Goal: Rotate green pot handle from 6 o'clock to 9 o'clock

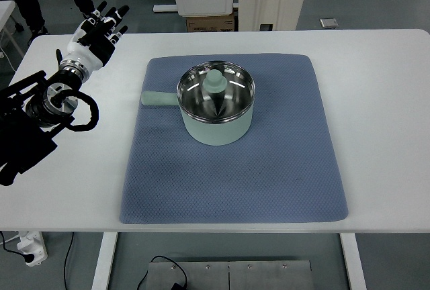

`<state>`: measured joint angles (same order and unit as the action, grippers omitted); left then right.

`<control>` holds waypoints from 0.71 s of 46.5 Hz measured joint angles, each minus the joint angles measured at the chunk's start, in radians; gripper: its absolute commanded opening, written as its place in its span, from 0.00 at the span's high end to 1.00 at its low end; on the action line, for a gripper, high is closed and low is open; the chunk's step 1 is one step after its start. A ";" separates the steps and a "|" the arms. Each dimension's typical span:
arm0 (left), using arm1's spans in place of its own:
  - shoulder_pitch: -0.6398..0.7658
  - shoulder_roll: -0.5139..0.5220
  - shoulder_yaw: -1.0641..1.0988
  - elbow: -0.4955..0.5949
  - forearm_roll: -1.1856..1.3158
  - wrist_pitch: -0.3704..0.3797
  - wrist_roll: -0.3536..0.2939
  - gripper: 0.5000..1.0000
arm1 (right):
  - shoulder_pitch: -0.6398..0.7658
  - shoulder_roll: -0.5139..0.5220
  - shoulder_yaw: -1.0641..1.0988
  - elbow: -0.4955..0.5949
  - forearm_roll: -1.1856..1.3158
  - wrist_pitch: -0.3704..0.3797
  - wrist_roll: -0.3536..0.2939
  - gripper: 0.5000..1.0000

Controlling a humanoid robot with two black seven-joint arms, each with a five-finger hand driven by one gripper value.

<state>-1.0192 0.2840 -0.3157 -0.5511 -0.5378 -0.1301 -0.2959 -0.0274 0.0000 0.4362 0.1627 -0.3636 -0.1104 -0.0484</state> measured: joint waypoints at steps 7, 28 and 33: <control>0.016 -0.056 -0.008 0.085 0.006 0.000 -0.006 0.00 | 0.000 0.000 0.000 0.000 0.000 0.000 0.000 0.00; 0.048 -0.122 -0.029 0.111 0.040 -0.017 -0.039 0.00 | 0.000 0.000 0.000 0.000 0.000 0.000 0.000 0.00; 0.053 -0.132 -0.029 0.110 0.066 -0.050 -0.058 0.00 | 0.000 0.000 0.000 0.000 0.000 0.000 0.000 0.00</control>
<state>-0.9666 0.1524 -0.3446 -0.4416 -0.4719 -0.1797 -0.3537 -0.0278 0.0000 0.4362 0.1626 -0.3636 -0.1104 -0.0482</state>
